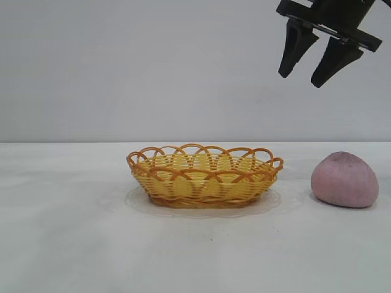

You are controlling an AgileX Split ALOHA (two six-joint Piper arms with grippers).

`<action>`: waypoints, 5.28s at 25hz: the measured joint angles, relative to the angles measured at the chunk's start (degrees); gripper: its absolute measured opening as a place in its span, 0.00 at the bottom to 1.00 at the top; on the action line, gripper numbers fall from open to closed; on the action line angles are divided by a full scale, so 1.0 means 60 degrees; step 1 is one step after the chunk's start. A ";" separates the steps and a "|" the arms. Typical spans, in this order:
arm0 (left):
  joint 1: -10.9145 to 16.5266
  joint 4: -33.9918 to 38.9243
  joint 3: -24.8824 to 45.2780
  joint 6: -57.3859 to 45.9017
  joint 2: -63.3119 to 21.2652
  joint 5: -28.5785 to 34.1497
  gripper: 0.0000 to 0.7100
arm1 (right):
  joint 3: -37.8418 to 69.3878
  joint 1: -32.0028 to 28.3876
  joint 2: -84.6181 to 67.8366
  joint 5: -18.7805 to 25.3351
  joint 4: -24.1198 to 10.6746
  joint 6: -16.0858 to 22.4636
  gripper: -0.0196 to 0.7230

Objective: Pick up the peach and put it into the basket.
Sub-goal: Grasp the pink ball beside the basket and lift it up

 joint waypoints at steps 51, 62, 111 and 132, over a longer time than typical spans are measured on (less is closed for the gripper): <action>0.0005 -0.0583 0.7468 0.0228 -1.5849 -0.0219 0.68 | 0.0000 0.0000 0.0000 0.0365 0.0016 0.0000 0.64; -0.0402 -0.0740 0.7564 0.0456 -1.7250 -0.0013 0.68 | 0.0000 0.0000 -0.0064 0.0951 0.0037 0.0017 0.64; -0.0646 -0.0761 0.7564 0.0469 -1.7745 0.0040 0.68 | -0.0020 0.0559 0.1339 0.3847 -0.2337 0.1567 0.39; -0.0646 -0.0761 0.7564 0.0469 -1.7745 0.0040 0.68 | -0.0087 0.0558 0.1878 0.3810 -0.2154 0.1549 0.03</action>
